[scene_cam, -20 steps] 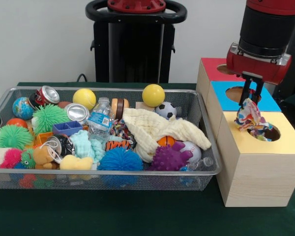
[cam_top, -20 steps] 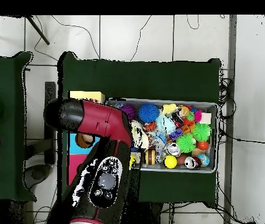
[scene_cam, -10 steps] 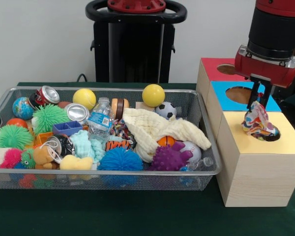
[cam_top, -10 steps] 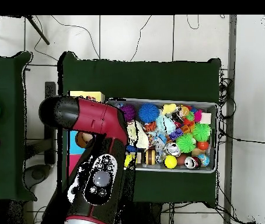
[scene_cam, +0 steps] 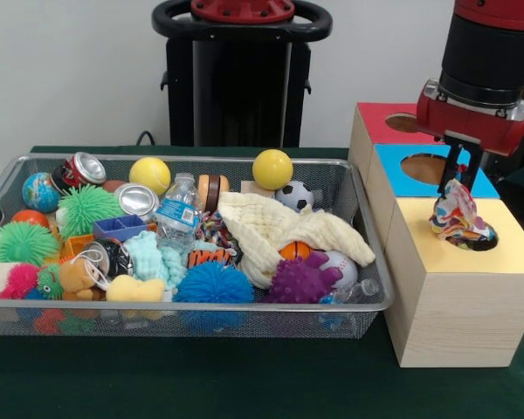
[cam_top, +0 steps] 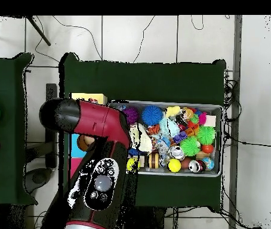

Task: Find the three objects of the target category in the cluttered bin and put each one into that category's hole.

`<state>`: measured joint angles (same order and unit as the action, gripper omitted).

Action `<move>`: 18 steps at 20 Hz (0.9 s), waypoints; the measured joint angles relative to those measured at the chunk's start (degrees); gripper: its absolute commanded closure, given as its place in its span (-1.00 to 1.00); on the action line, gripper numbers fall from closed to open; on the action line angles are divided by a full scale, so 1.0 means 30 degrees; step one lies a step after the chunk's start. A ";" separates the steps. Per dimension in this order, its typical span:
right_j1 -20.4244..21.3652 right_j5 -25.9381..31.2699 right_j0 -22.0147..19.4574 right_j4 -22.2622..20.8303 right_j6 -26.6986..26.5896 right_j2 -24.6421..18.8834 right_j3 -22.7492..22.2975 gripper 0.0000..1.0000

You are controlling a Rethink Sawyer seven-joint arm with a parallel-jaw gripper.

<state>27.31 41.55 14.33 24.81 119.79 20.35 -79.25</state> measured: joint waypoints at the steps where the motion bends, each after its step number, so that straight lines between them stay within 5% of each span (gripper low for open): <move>1: -0.0010 -0.0004 0.0022 0.0000 0.0000 0.0003 0.0000 1.00; 18: -0.0627 -0.1733 0.0672 0.0315 0.0000 0.0003 0.0003 1.00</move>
<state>25.43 36.35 16.35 25.75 119.79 20.36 -79.24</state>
